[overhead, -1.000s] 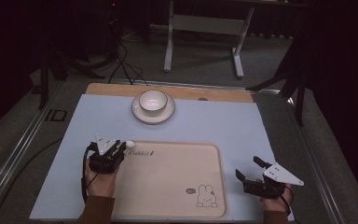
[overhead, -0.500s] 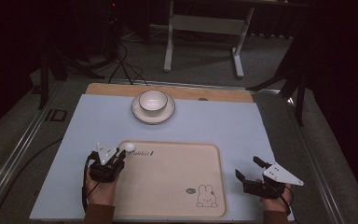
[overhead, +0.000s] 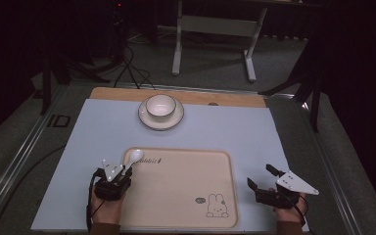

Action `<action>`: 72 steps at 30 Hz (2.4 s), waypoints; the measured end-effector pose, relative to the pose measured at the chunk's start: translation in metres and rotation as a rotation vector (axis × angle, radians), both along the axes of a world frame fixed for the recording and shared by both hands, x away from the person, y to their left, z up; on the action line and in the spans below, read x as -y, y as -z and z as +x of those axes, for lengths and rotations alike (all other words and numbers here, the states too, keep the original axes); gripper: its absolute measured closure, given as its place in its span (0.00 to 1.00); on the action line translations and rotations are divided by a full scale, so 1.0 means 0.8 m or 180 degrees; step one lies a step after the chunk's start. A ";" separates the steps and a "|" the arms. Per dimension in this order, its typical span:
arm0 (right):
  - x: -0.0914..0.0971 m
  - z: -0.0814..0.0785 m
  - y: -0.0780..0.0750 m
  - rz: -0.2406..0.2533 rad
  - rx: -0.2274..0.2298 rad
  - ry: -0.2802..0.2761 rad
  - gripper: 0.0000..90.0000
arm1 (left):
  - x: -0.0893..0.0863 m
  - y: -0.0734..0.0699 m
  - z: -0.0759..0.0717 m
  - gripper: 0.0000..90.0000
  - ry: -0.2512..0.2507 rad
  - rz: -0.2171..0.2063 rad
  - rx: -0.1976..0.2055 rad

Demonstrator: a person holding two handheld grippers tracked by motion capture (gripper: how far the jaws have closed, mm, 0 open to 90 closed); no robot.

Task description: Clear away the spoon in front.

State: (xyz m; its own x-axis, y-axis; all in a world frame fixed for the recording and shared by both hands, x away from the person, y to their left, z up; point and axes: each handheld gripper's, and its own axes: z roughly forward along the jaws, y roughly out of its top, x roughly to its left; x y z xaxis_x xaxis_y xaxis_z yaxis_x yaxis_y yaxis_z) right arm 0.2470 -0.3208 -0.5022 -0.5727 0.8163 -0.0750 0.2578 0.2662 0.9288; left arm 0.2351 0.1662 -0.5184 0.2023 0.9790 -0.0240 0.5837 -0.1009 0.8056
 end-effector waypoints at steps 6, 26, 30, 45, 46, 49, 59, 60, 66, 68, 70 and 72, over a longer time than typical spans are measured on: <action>0.000 0.000 0.000 0.0002 0.0007 0.0002 0.15 | 0.001 0.006 -0.002 0.70 0.0028 -0.0008 -0.0075; 0.001 -0.001 0.000 -0.0003 0.0012 -0.0003 0.15 | -0.002 -0.018 -0.004 0.36 0.0085 -0.0073 0.0016; 0.000 -0.001 -0.001 -0.0001 0.0013 -0.0004 0.15 | -0.002 -0.026 -0.002 0.31 0.0224 -0.0047 0.0060; 0.001 -0.001 -0.001 -0.0002 0.0020 0.0001 0.15 | -0.026 -0.063 0.004 0.26 0.0382 -0.0016 0.0335; 0.001 -0.001 -0.001 -0.0002 0.0020 0.0003 0.15 | -0.029 -0.065 0.005 0.26 0.0380 -0.0023 0.0345; 0.001 -0.001 -0.001 0.0000 0.0022 0.0006 0.15 | -0.039 -0.070 0.007 0.26 0.0343 -0.0033 0.0396; 0.003 -0.001 -0.001 0.0004 0.0023 0.0027 0.15 | -0.070 -0.074 0.015 0.27 0.0181 -0.0008 0.0563; 0.003 -0.001 -0.001 0.0005 0.0022 0.0028 0.15 | -0.073 -0.073 0.015 0.27 0.0157 0.0004 0.0573; 0.004 -0.001 -0.001 0.0017 0.0025 0.0041 0.15 | -0.087 -0.066 0.013 0.27 0.0045 0.0023 0.0599; 0.005 -0.002 -0.001 0.0018 0.0027 0.0042 0.15 | -0.091 -0.061 0.012 0.27 0.0019 0.0014 0.0596; 0.005 -0.002 -0.001 0.0019 0.0024 0.0046 0.15 | -0.094 -0.057 0.011 0.27 -0.0007 0.0028 0.0595; 0.005 -0.002 -0.001 0.0023 0.0022 0.0051 0.15 | -0.097 -0.055 0.010 0.27 -0.0034 0.0009 0.0599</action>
State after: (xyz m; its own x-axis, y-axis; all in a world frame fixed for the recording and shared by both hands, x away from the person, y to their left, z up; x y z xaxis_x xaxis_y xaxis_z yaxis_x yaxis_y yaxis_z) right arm 0.2454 -0.3251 -0.5014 -0.5591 0.8259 -0.0729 0.2556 0.2554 0.9324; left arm 0.2433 0.2442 -0.4743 0.1926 0.9811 0.0161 0.4239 -0.0980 0.9004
